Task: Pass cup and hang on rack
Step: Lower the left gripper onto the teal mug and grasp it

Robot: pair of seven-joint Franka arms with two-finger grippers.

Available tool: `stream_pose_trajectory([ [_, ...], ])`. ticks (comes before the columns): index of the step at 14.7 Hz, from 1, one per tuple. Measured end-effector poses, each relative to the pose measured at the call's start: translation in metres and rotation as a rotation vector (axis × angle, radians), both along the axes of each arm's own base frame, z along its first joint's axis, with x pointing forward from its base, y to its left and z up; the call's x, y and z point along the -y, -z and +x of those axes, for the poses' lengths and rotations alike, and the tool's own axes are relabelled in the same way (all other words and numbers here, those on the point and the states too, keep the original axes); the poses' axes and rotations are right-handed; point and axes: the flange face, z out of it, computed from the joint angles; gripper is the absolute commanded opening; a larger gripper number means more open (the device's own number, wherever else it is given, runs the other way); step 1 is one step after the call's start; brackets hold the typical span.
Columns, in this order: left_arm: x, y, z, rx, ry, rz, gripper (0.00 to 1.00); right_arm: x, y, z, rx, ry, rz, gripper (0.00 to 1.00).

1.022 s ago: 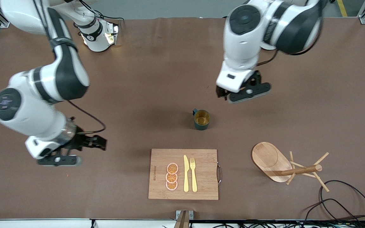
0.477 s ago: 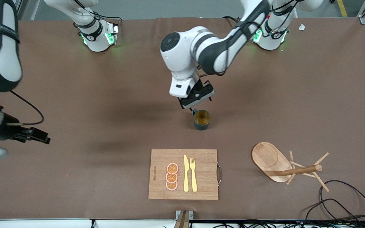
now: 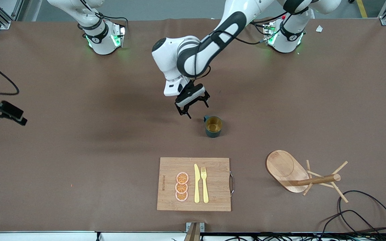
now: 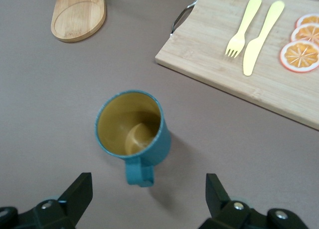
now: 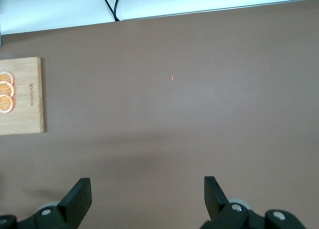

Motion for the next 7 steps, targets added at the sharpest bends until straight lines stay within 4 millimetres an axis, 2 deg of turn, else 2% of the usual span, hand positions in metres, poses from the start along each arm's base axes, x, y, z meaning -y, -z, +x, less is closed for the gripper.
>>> stream_pose_trajectory([
  [3,0.007,0.038,-0.021,0.106,-0.027,0.018,1.00,-0.002,-0.023,-0.029,0.005,0.012,0.005,1.00],
  [7,-0.003,0.069,-0.038,0.279,-0.066,0.024,1.00,-0.002,-0.026,-0.044,0.003,0.014,0.006,1.00],
])
